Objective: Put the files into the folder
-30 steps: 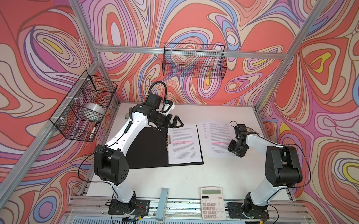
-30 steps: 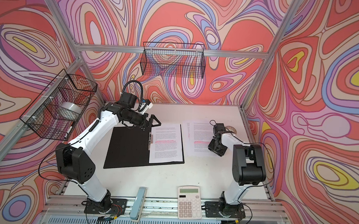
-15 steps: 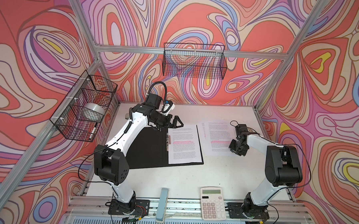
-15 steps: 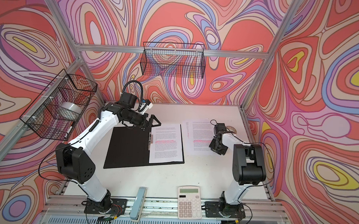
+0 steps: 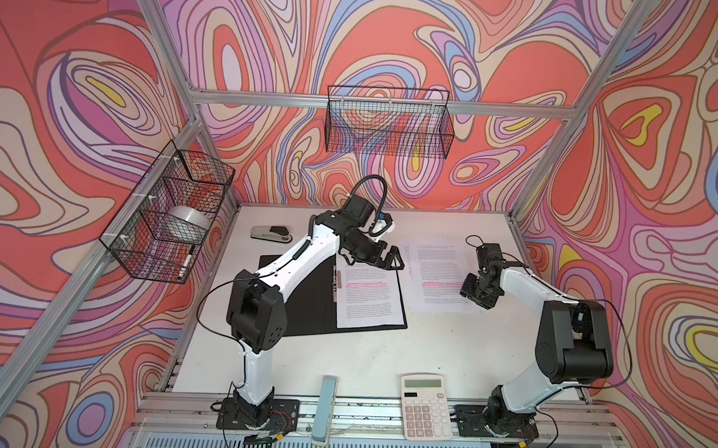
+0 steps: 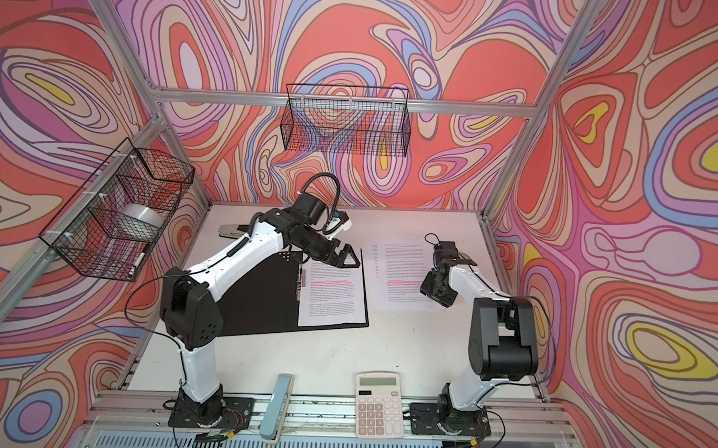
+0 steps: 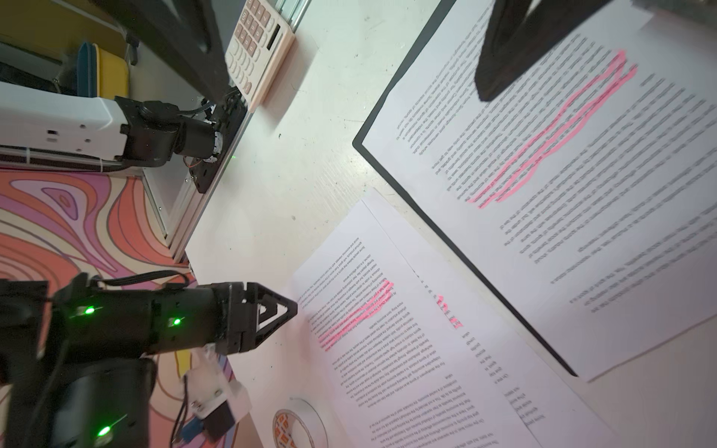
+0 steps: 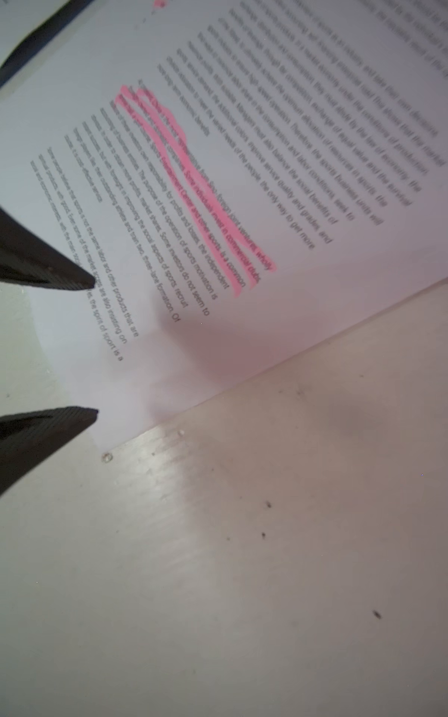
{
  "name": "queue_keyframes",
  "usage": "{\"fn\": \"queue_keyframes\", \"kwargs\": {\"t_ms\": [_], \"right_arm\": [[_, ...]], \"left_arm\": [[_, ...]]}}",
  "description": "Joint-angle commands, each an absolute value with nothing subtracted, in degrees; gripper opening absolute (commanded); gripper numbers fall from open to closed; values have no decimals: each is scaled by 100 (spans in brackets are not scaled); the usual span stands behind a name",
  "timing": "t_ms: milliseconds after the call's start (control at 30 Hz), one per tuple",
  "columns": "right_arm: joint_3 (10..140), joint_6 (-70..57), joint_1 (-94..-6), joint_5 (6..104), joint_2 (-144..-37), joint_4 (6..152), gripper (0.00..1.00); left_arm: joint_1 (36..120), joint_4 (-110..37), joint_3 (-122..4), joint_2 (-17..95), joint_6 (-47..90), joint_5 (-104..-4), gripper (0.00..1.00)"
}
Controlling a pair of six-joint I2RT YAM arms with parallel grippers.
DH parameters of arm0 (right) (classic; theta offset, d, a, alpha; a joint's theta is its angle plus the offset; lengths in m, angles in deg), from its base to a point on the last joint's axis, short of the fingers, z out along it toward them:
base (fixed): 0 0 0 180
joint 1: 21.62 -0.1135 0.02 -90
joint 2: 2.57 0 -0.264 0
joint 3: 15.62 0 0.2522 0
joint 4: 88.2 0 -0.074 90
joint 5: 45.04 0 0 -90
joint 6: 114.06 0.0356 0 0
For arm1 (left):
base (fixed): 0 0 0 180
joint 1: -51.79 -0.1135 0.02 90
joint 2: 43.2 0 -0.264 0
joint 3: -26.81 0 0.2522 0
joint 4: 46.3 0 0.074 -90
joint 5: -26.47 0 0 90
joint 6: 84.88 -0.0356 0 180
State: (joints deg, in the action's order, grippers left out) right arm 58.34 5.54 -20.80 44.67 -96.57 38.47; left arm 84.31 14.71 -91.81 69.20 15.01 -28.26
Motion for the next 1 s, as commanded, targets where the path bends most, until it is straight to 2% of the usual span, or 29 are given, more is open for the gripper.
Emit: {"fn": "queue_keyframes", "kwargs": {"t_ms": [0, 300, 500, 967], "right_arm": [[5984, 521, -1791, 4637, -9555, 3818, 52], [5910, 382, -1293, 5293, -9875, 4376, 53], [5939, 266, -1215, 5358, -10204, 4670, 53], [6071, 45, -1194, 5887, -10831, 5019, 52]], "left_arm": [[8627, 1301, -9605, 7456, 1872, -2987, 100], [8984, 866, -10214, 8615, 2336, -3095, 100], [9071, 929, -10818, 9338, 2545, -3005, 100], [9135, 895, -11604, 10147, 2787, -2814, 100]]}}
